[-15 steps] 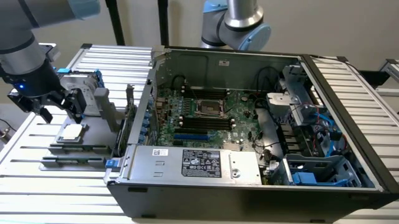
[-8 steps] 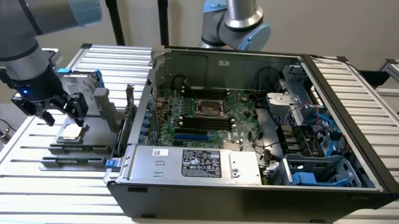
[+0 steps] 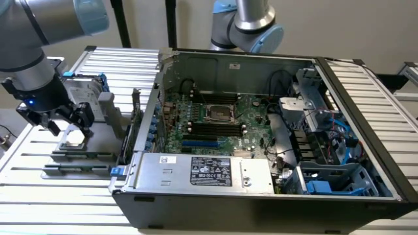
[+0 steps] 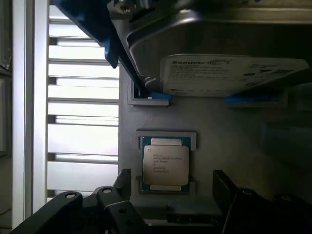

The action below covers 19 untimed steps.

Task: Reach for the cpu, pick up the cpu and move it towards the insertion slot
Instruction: 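Pick up the cpu and move it towards the insertion slot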

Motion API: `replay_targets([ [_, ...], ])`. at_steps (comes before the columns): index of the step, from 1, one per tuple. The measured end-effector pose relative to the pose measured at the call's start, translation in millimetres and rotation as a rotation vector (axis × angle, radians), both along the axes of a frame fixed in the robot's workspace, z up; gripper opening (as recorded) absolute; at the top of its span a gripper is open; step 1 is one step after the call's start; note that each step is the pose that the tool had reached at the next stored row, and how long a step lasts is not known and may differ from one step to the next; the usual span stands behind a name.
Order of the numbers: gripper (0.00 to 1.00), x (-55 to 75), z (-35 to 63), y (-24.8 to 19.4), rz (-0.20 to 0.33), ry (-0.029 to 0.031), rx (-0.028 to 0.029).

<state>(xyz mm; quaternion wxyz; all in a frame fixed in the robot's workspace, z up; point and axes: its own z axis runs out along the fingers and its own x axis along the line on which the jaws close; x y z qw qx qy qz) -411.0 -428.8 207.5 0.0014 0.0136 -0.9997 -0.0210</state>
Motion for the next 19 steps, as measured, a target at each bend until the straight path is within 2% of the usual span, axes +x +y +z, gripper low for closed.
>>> replay_targets([
  [5,0.77,0.0,-7.7,0.3,0.000,-0.0001,0.0000],
  [13,0.77,-0.1,-9.5,4.8,0.000,0.0006,-0.0002],
  [19,0.77,-1.1,-12.5,5.2,0.000,0.0052,-0.0058],
])
